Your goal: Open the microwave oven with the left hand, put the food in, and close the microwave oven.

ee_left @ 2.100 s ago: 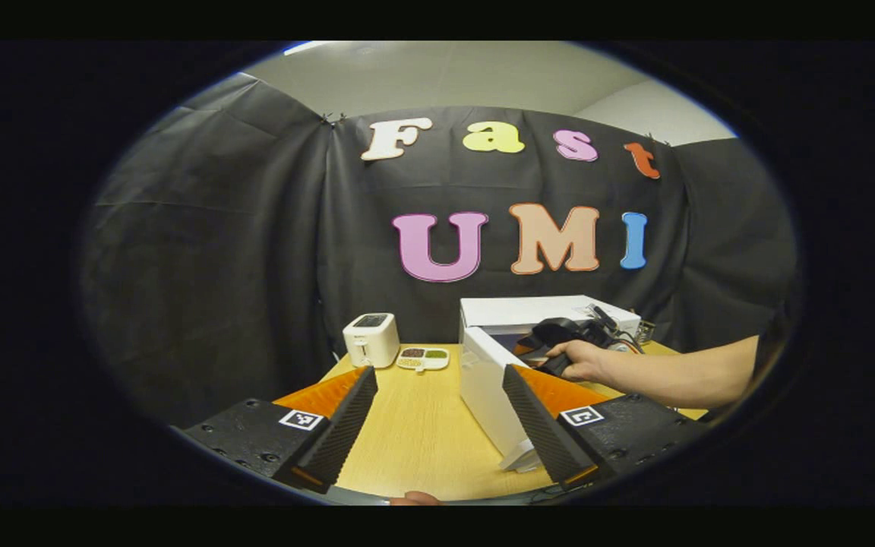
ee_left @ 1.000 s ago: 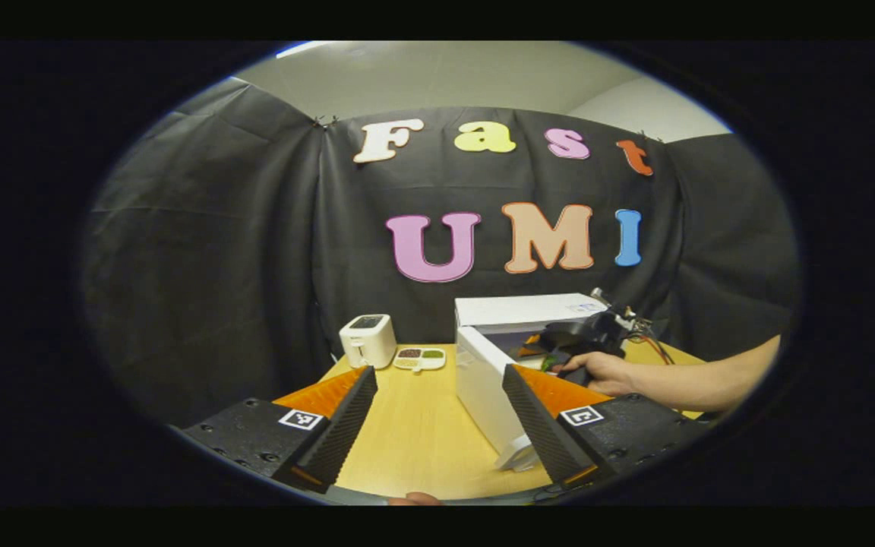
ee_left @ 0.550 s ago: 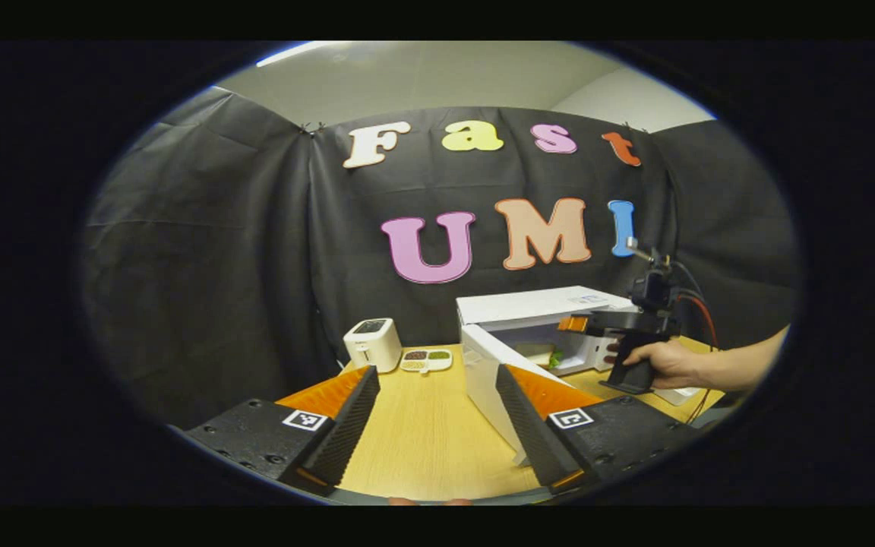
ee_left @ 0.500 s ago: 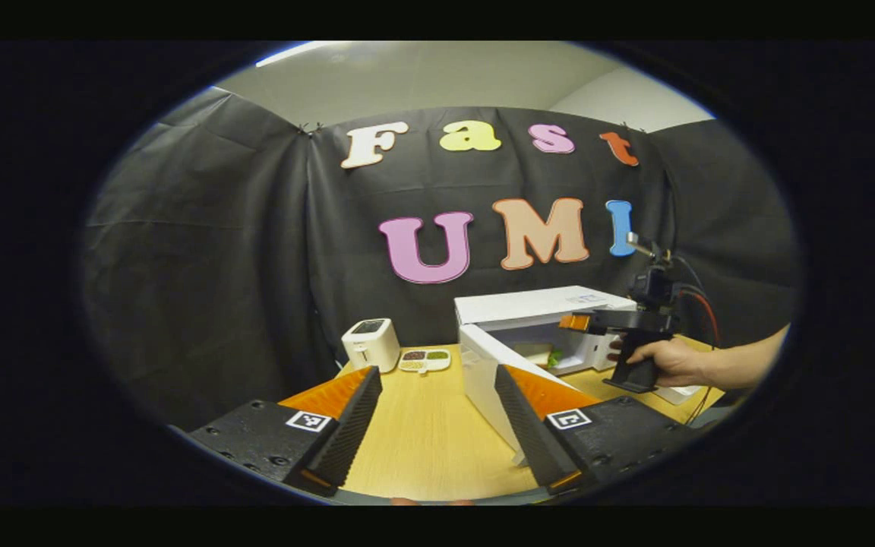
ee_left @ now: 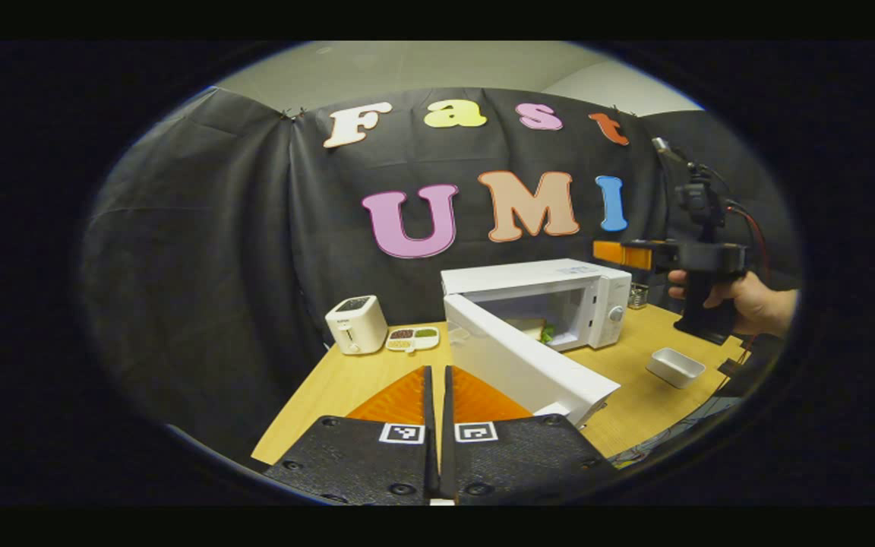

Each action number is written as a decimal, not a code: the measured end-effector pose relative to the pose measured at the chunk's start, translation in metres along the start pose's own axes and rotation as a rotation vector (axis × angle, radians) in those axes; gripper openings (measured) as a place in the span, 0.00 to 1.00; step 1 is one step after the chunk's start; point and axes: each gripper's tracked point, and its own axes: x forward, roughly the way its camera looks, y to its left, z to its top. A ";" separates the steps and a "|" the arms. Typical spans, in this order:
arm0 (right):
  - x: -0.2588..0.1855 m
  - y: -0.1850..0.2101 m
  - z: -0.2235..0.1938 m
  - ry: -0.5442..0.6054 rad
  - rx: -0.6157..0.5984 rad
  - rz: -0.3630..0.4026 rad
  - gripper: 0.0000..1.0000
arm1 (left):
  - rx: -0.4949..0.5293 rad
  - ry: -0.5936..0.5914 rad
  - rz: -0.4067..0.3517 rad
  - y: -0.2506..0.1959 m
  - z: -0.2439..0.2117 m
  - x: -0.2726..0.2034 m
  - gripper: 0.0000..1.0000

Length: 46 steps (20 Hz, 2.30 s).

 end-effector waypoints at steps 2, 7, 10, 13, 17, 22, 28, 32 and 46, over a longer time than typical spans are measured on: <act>-0.010 -0.008 0.016 -0.032 -0.008 -0.004 0.91 | -0.001 0.011 -0.040 -0.014 -0.007 0.004 0.00; -0.031 -0.031 0.053 -0.093 -0.141 -0.015 0.80 | 0.007 0.050 -0.074 -0.033 -0.027 0.015 0.00; -0.045 -0.034 0.078 -0.123 -0.186 -0.006 0.82 | 0.017 0.065 -0.080 -0.039 -0.032 0.020 0.02; -0.053 -0.041 0.098 -0.140 -0.201 -0.007 0.89 | 0.018 0.084 -0.072 -0.042 -0.038 0.023 0.02; -0.062 -0.051 0.115 -0.152 -0.188 -0.021 0.90 | 0.026 0.094 -0.071 -0.052 -0.037 0.022 0.00; -0.067 -0.070 0.122 -0.139 -0.155 -0.035 0.91 | 0.027 0.097 -0.074 -0.068 -0.034 0.028 0.00; -0.071 -0.097 0.132 -0.156 -0.174 -0.046 0.96 | 0.029 0.094 -0.080 -0.096 -0.029 0.045 0.00; -0.075 -0.112 0.134 -0.158 -0.182 -0.040 0.96 | 0.033 0.093 -0.089 -0.117 -0.026 0.058 0.00; -0.079 -0.162 0.143 -0.170 -0.211 0.001 0.92 | 0.050 0.074 -0.081 -0.172 -0.009 0.117 0.01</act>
